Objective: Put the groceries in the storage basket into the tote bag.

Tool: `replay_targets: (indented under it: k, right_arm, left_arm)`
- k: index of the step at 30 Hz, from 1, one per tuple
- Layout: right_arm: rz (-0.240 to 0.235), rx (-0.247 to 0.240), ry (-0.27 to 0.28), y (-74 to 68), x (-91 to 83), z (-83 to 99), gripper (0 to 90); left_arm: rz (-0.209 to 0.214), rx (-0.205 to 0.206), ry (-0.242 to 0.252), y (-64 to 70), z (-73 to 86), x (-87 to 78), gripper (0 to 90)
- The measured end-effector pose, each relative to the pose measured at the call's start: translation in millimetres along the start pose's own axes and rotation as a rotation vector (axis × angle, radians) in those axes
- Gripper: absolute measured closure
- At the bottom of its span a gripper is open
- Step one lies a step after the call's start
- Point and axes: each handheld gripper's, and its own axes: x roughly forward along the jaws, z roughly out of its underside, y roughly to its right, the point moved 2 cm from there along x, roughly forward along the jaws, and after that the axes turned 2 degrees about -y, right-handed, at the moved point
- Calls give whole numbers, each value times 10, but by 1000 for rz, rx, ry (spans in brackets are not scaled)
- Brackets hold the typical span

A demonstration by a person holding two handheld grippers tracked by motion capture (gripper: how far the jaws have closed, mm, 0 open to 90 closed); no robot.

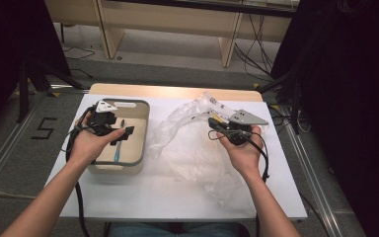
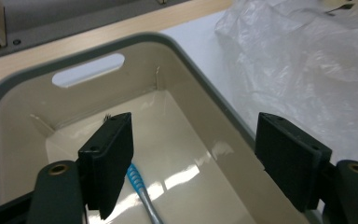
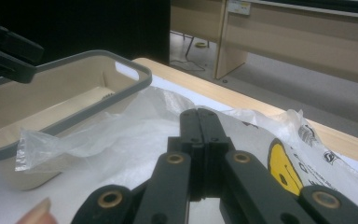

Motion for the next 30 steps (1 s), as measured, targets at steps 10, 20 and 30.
replay_targets:
  k: [10, 20, 30]
  right_arm:
    - [0, -1, 2, 2, -3, -2, 900]
    - [-1, -1, 2, -4, -3, -3, 900]
    - [-2, -2, 2, -7, -1, -5, 900]
  left_arm:
    - [-14, -18, -89, -117, -2, 229, 291]
    - [-33, -30, -140, -206, -41, 352, 297]
    - [-50, -58, -181, -287, -22, 469, 306]
